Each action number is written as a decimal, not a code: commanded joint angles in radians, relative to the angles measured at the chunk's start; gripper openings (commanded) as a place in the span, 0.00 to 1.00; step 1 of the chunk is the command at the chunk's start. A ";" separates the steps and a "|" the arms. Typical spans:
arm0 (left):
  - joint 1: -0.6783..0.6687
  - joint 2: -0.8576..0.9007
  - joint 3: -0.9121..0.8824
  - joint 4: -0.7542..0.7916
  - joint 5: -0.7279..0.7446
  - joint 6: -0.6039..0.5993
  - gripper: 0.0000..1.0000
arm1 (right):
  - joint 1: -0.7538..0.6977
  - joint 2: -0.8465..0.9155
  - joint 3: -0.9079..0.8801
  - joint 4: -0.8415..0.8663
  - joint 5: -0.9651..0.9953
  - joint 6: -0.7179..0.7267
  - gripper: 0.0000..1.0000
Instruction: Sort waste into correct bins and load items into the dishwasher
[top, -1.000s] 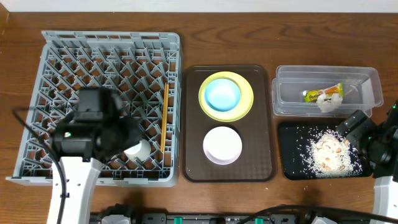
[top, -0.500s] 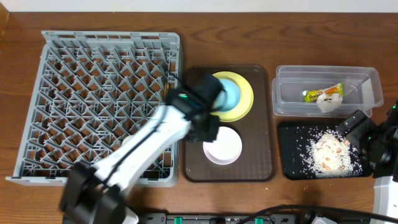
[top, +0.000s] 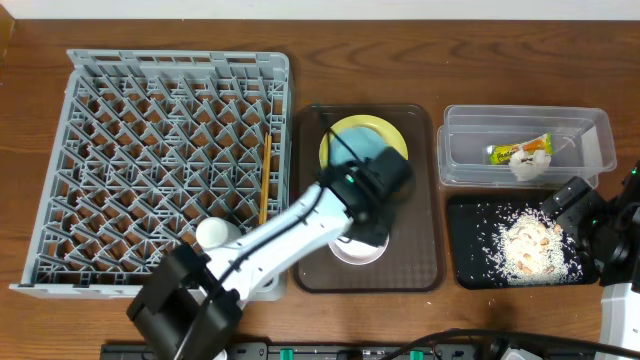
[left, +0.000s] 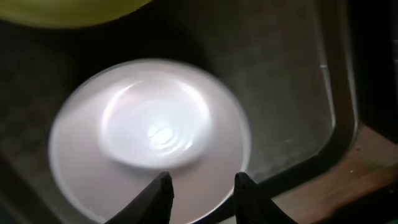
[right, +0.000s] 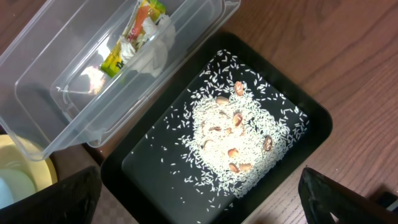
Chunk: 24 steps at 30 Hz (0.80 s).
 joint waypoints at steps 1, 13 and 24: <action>-0.064 -0.004 -0.003 0.027 -0.135 -0.002 0.34 | -0.005 0.000 0.011 0.000 0.007 -0.011 0.99; -0.137 0.013 -0.031 0.065 -0.247 -0.024 0.34 | -0.005 0.000 0.011 0.000 0.007 -0.011 0.99; -0.141 0.082 -0.031 0.066 -0.238 -0.068 0.34 | -0.005 0.000 0.011 0.000 0.007 -0.011 0.99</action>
